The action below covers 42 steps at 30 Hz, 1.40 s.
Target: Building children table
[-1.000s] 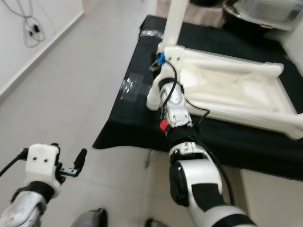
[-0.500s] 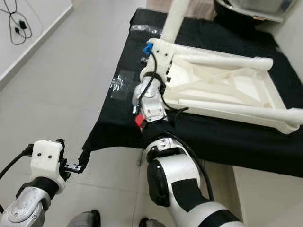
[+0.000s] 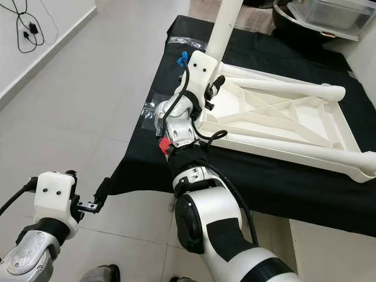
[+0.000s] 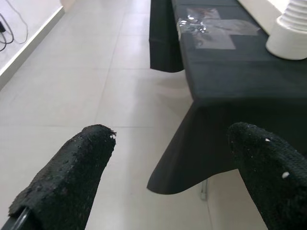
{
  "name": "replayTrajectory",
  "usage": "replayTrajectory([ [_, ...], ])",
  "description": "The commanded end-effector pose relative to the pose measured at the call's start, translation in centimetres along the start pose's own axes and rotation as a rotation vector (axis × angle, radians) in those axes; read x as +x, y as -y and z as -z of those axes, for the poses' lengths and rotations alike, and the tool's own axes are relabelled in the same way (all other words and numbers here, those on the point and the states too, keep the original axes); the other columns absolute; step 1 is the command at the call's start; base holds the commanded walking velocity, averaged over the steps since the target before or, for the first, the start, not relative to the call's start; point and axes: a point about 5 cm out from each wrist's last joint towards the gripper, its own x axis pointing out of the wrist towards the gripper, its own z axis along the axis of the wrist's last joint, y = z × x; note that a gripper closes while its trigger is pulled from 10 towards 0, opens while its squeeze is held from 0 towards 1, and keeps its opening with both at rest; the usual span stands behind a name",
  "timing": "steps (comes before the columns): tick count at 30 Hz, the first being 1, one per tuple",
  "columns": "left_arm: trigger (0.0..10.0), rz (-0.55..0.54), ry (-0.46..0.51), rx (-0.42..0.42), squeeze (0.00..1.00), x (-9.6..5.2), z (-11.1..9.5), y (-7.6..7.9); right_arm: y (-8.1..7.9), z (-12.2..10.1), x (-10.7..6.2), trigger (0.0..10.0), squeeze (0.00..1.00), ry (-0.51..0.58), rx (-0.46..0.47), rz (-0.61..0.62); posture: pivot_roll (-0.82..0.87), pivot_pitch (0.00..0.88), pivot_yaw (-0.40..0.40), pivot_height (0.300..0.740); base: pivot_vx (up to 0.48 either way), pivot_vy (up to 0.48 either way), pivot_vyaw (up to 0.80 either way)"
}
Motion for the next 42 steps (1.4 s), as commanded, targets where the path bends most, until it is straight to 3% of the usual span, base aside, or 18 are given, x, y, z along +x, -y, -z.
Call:
replayTrajectory([
  [1,10.0,0.007,-0.022,-0.001,0.00,0.0,0.5,0.3,1.8,7.4,-1.0,10.0,0.00,-0.289,-0.123,-0.045,0.16,0.206,-0.125,0.740,0.000,0.000,0.00],
  [8,10.0,0.007,-0.022,-0.003,0.00,0.1,0.6,0.3,1.1,7.8,-1.1,10.0,0.00,-0.323,-0.014,-0.318,0.15,0.203,-0.126,0.740,0.000,0.000,0.00],
  [10,10.0,0.008,-0.022,-0.004,0.00,0.1,0.6,0.4,0.4,8.1,-1.3,10.0,0.00,-0.404,0.055,-0.502,0.15,0.201,-0.126,0.740,0.000,0.000,0.00],
  [11,10.0,0.008,-0.022,-0.004,0.00,0.1,0.6,0.4,0.4,8.1,-1.3,10.0,0.00,-0.404,0.055,-0.502,0.15,0.201,-0.126,0.740,0.000,0.000,0.00],
  [13,10.0,0.007,-0.021,-0.004,0.00,0.1,0.6,0.4,0.0,8.6,-1.7,10.0,0.00,-0.508,0.100,-0.621,0.15,0.200,-0.126,0.740,0.000,0.000,0.00],
  [15,10.0,0.007,-0.019,-0.005,0.00,0.2,0.6,0.4,-0.2,9.0,-2.1,10.0,0.00,-0.517,0.018,-0.774,0.15,0.198,-0.128,0.740,0.000,0.000,0.00],
  [16,10.0,0.007,-0.019,-0.005,0.00,0.2,0.6,0.4,-0.2,9.0,-2.1,10.0,0.00,-0.517,0.018,-0.774,0.15,0.198,-0.128,0.740,0.000,0.000,0.00],
  [18,10.0,0.006,-0.018,-0.006,0.00,0.2,0.6,0.4,-0.4,9.1,-2.6,10.0,0.00,-0.543,-0.014,-0.939,0.15,0.196,-0.131,0.740,0.000,0.000,0.00],
  [19,10.0,0.006,-0.018,-0.006,0.00,0.2,0.6,0.4,-0.4,9.1,-2.6,10.0,0.00,-0.543,-0.014,-0.939,0.15,0.196,-0.131,0.740,0.000,0.000,0.00],
  [20,10.0,0.005,-0.016,-0.006,0.00,0.2,0.5,0.4,-0.4,9.0,-3.0,10.0,0.00,-0.575,-0.001,-1.074,0.15,0.195,-0.134,0.740,0.000,0.000,0.00],
  [22,10.0,0.004,-0.015,-0.007,0.00,0.2,0.5,0.4,-0.4,8.9,-3.1,10.0,0.00,-0.571,-0.002,-1.123,0.15,0.195,-0.134,0.740,0.000,0.000,0.00],
  [23,10.0,0.003,-0.013,-0.007,0.00,0.2,0.5,0.5,-0.3,8.6,-3.4,10.0,0.00,-0.555,-0.019,-1.275,0.15,0.194,-0.138,0.740,0.000,0.000,0.00],
  [24,10.0,0.003,-0.013,-0.007,0.00,0.2,0.5,0.5,-0.3,8.6,-3.4,10.0,0.00,-0.555,-0.019,-1.275,0.15,0.194,-0.138,0.740,0.000,0.000,0.00],
  [27,10.0,0.000,-0.012,-0.008,0.00,0.2,0.5,0.4,-0.1,7.9,-3.9,10.0,0.00,-0.510,-0.011,-1.478,0.15,0.192,-0.138,0.740,0.000,0.000,0.00],
  [32,10.0,0.001,-0.010,-0.008,0.00,0.2,0.5,0.5,0.3,7.5,-4.4,10.0,0.00,-0.464,-0.020,-1.648,0.15,0.188,-0.140,0.740,0.000,0.000,0.00],
  [35,10.0,0.001,-0.012,-0.008,0.00,0.2,0.5,0.5,0.8,6.7,-5.1,10.0,0.00,-0.436,0.048,-1.818,0.15,0.183,-0.141,0.740,0.000,0.000,0.00],
  [42,10.0,0.000,-0.012,-0.002,0.00,0.1,0.5,0.5,1.3,5.3,-5.9,10.0,0.00,-0.357,0.124,-2.046,0.16,0.183,-0.145,0.740,0.000,0.000,0.00],
])
